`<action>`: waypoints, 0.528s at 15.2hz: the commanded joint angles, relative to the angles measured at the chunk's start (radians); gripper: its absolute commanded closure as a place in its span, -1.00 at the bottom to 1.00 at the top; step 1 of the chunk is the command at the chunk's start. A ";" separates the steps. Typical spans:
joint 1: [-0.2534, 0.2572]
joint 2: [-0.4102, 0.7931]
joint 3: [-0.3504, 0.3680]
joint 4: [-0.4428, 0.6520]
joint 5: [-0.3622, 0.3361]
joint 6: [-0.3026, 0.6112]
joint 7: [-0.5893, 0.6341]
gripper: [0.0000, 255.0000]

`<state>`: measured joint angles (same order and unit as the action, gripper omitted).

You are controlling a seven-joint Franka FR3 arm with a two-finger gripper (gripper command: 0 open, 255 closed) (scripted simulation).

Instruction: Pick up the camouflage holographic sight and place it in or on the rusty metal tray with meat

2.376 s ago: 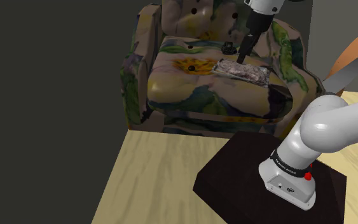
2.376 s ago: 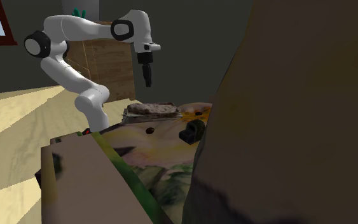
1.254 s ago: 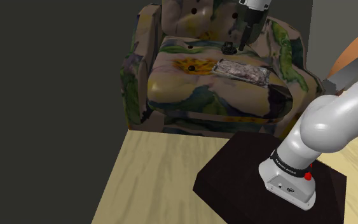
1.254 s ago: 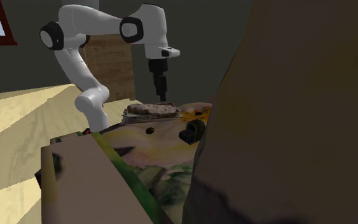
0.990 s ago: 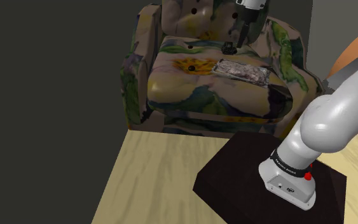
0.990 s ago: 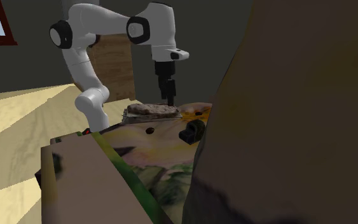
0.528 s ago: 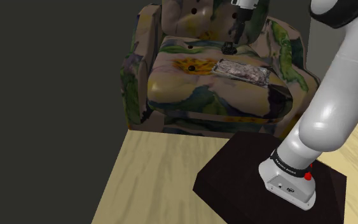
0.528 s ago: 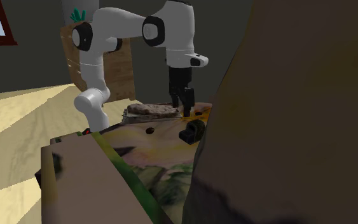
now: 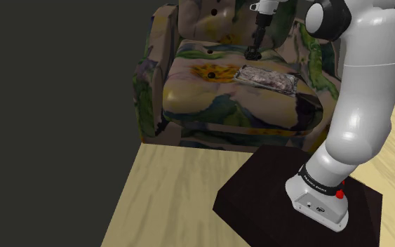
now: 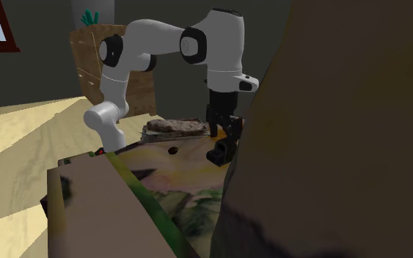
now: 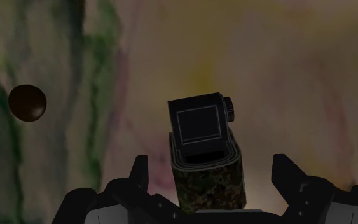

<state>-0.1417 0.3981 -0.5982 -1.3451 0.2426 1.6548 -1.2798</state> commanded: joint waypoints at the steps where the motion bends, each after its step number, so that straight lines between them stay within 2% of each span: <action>1: 0.006 -0.004 0.001 -0.032 -0.001 0.029 -0.001 -1.00; 4: 0.013 -0.007 0.002 -0.071 -0.002 0.065 -0.003 -1.00; 8: 0.013 -0.007 0.002 -0.071 -0.002 0.065 -0.003 -1.00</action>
<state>-0.1290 0.3917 -0.5962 -1.4152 0.2408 1.7186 -1.2827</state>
